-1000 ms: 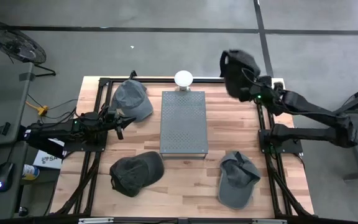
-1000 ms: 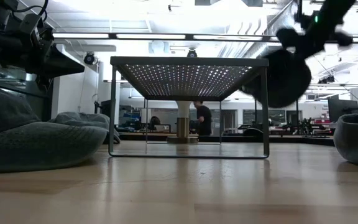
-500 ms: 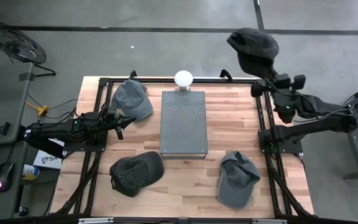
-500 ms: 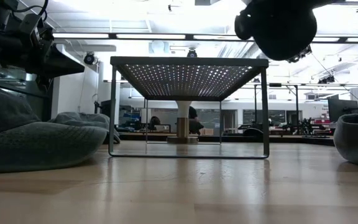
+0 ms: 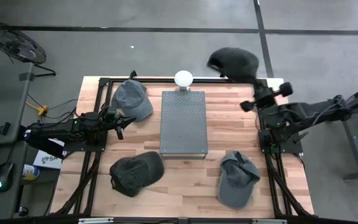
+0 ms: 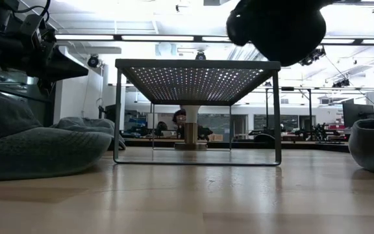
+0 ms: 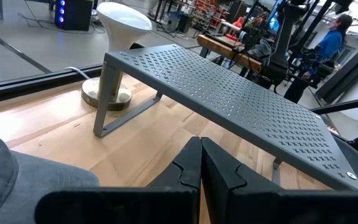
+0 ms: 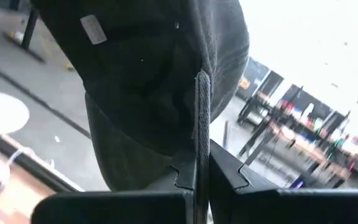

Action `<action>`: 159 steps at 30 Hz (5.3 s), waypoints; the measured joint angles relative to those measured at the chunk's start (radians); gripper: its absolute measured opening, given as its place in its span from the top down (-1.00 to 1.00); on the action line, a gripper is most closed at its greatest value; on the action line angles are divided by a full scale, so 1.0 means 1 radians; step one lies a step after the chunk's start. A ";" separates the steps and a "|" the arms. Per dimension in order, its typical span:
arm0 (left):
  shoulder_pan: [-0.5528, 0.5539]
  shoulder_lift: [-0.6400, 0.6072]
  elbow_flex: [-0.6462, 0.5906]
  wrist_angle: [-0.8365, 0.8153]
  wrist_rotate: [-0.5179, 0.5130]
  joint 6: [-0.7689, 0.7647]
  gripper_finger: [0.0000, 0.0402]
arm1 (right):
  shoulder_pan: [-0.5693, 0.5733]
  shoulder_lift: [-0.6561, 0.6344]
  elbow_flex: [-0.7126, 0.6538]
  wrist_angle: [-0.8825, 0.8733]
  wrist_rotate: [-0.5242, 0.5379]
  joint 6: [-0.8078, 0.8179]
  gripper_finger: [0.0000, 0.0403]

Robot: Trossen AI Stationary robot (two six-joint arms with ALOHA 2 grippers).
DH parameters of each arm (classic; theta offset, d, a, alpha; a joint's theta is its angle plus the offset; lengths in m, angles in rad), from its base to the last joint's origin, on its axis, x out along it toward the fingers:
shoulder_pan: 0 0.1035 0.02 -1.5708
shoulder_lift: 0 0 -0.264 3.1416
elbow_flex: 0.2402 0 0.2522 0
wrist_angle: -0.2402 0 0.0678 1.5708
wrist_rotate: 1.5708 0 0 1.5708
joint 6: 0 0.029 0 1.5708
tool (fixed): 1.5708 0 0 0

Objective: Pick & Place hat
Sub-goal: Put the top black cap on the shelf

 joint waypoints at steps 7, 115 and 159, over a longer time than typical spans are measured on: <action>0.000 0.000 0.000 0.000 0.000 0.000 0.99 | -0.002 0.202 0.000 0.226 -0.004 -0.292 0.97; 0.000 0.000 0.000 0.000 0.003 0.000 0.99 | -0.113 0.779 0.240 0.251 -0.692 -0.318 0.23; 0.000 0.000 0.000 0.000 0.004 0.000 0.99 | -0.307 0.854 0.883 -0.369 -1.257 0.249 0.08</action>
